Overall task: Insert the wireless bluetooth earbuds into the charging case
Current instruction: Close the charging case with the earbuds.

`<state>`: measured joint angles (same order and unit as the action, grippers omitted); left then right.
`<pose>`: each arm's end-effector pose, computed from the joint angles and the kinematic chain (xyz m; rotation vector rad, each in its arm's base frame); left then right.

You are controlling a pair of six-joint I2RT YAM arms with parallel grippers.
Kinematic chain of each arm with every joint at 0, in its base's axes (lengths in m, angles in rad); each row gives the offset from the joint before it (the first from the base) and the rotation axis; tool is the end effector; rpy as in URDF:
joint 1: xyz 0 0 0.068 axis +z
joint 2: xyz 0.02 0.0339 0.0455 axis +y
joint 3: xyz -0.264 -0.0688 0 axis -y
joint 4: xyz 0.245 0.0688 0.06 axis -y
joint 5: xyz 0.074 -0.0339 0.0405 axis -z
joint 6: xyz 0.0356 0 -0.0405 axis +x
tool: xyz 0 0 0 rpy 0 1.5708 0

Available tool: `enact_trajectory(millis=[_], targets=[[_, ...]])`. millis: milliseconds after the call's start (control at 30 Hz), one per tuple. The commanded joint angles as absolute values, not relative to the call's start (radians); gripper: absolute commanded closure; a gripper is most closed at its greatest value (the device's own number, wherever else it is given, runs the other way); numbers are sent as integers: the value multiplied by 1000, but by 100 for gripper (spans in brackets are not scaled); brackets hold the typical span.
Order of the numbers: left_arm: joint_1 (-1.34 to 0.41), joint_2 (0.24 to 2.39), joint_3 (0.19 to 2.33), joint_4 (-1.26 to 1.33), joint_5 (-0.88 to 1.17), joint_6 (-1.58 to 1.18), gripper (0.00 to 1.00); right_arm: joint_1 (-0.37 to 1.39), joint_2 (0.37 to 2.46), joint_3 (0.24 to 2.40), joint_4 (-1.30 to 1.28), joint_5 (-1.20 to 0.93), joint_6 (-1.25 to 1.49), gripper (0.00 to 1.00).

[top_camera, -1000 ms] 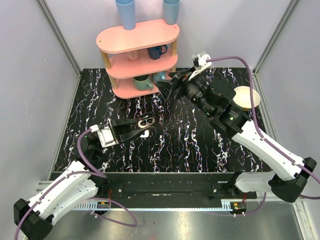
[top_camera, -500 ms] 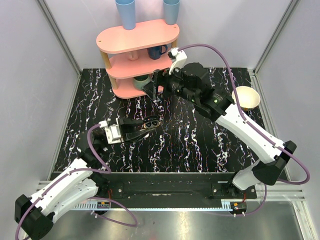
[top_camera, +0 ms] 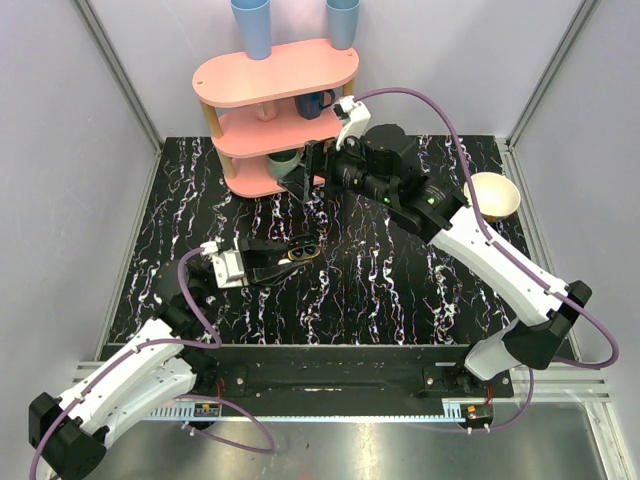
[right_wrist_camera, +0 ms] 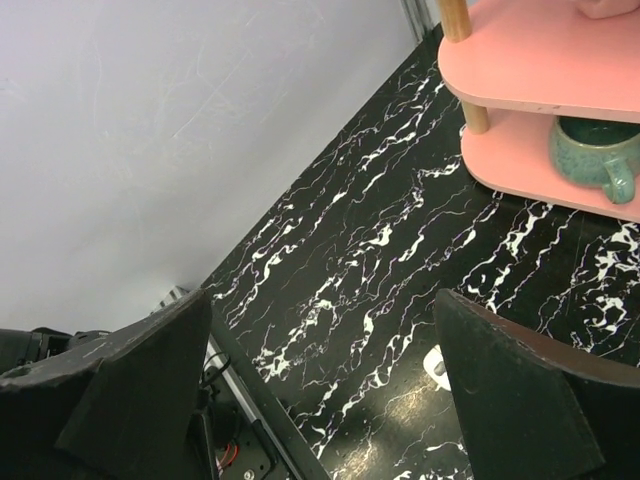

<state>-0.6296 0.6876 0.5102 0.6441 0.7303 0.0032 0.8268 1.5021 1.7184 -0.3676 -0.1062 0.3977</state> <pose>0.1133 -0.1119 0.3421 0.9836 0.8266 -0.9431 0.2251 0.2501 0.4716 -0.4698 1.7648 0.9801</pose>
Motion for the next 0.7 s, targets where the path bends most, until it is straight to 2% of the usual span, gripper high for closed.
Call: enact_trajectory(millis=[0,433,667], targets=[[-634,681,548,675,744,17,100,821,1512,1743,-364,-179,399,0],[-634,683,555,638,649,48,100,821,1540,1761,-477,-209,345,0],[-634,683,566,606,526,23,100,821,1520,1769,-549,-189,299,0]])
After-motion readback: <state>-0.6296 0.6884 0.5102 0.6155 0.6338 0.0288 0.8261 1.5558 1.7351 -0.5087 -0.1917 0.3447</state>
